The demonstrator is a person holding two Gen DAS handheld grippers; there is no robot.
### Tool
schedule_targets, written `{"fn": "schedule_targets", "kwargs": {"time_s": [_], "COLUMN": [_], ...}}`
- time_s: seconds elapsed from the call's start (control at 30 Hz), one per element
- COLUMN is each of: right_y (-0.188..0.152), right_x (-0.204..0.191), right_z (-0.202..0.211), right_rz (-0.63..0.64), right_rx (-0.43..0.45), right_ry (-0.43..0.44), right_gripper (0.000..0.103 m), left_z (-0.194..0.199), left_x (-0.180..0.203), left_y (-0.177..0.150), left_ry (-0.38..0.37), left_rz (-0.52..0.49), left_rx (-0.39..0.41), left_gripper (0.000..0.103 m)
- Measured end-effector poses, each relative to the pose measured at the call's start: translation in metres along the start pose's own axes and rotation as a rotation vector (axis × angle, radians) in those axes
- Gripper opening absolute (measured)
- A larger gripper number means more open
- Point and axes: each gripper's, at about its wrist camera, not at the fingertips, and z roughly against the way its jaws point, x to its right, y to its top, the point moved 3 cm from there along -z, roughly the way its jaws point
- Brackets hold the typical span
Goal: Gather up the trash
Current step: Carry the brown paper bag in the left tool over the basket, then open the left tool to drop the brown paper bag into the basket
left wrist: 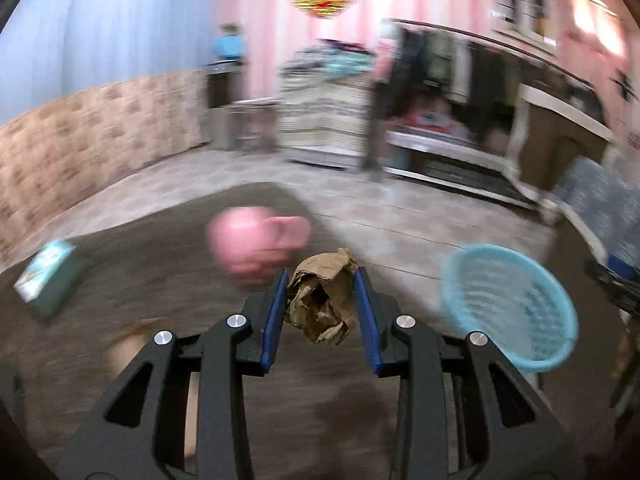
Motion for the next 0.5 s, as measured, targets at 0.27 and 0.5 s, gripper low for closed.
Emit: {"fn": "schedule_targets", "kwargs": {"time_s": [0.27, 0.5], "right_y": [-0.017, -0.020], "right_x": [0.029, 0.056], "right_z": [0.005, 0.003], "right_rz": [-0.033, -0.105], "right_rx": [-0.008, -0.022], "right_ry": [-0.047, -0.054], "right_gripper": [0.091, 0.091], "left_z": [-0.055, -0.088], "left_x": [0.131, 0.194], "left_y": [-0.003, 0.003], "left_ry": [-0.215, -0.289], "left_rz": [-0.110, -0.175], "left_rx": [-0.076, -0.110], "left_gripper": [0.027, 0.030]}}
